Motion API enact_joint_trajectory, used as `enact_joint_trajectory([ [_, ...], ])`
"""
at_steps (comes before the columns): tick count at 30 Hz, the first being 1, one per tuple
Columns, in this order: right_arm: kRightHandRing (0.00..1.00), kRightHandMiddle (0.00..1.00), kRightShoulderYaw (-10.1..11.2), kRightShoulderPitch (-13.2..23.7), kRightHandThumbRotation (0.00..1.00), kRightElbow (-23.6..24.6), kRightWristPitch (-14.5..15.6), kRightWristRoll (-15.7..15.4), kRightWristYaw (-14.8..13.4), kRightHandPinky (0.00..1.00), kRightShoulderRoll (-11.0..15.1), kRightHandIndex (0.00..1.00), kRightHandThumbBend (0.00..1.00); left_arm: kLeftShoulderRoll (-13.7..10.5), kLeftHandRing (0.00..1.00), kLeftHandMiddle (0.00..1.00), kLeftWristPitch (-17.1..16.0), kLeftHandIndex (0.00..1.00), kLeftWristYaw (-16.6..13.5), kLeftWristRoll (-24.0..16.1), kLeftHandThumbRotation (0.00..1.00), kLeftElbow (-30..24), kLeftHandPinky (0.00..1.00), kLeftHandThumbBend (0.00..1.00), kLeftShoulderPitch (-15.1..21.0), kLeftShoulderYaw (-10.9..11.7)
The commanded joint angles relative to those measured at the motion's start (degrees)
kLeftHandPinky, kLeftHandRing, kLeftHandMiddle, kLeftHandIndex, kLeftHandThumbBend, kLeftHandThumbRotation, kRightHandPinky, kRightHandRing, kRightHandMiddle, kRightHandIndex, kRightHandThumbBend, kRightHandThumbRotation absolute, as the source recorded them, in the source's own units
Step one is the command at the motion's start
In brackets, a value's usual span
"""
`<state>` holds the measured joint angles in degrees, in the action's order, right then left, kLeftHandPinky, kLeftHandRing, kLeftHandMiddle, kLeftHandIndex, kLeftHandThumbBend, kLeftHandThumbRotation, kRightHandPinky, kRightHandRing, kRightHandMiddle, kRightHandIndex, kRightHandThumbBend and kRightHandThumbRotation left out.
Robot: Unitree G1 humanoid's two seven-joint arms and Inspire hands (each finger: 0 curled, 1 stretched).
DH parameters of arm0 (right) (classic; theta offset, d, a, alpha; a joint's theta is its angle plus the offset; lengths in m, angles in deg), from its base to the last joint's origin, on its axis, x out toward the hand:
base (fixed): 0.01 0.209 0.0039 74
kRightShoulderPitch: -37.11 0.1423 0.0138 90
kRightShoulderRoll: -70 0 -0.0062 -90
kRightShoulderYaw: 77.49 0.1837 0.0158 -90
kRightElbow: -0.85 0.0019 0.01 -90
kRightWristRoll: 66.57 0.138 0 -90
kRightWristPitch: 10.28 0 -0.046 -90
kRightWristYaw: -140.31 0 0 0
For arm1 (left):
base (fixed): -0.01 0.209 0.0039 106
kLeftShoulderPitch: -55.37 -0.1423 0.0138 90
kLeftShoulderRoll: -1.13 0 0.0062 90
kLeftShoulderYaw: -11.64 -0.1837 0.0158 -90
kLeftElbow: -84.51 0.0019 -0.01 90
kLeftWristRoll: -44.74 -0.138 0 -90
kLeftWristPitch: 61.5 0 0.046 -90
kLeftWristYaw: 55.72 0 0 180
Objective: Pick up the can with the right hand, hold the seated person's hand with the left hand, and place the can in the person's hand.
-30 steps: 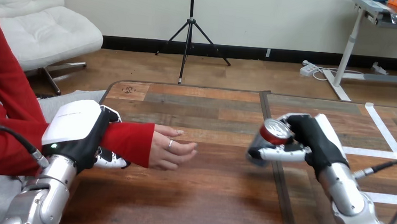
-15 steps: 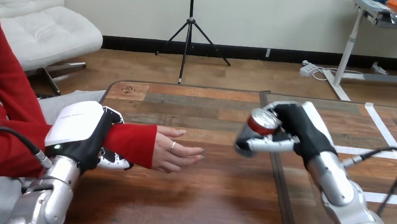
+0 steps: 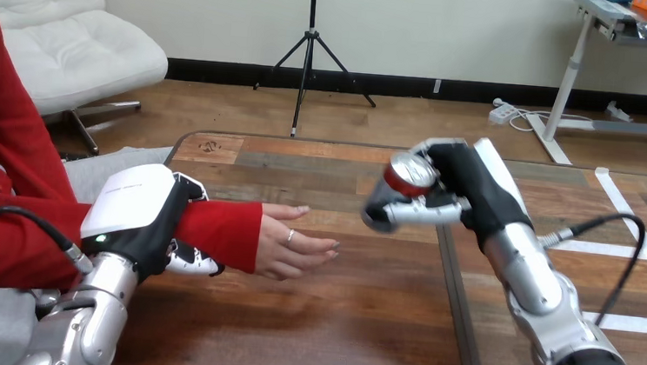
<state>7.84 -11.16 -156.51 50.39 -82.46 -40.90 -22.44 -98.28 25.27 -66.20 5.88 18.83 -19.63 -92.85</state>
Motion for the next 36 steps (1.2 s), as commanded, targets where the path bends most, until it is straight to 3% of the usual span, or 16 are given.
enact_joint_trajectory([
  [1, 0.34, 0.41, 0.1, 11.8, 0.0, 7.2, -2.0, 0.9, 0.6, 0.29, -0.4, 0.44, 0.8, 3.2, 0.24, 0.34, -1.4, 0.38, -1.2, 1.8, 0.0, -12.2, 0.16, 0.7, 12.7, 2.6],
  [19, 0.33, 0.4, 0.2, 12.3, 0.0, 8.5, -2.1, 1.3, 2.0, 0.28, -1.3, 0.43, 0.8, 5.1, 0.23, 0.34, -3.2, 0.37, -2.0, 1.7, 0.0, -11.1, 0.16, 0.68, 15.4, 1.8],
  [36, 0.32, 0.4, -0.5, 12.2, 0.0, 9.4, -2.5, 0.5, 1.5, 0.27, -2.1, 0.43, 0.8, 6.7, 0.24, 0.34, -2.9, 0.37, -1.5, 1.4, 0.0, -11.7, 0.16, 0.67, 18.0, 1.4],
])
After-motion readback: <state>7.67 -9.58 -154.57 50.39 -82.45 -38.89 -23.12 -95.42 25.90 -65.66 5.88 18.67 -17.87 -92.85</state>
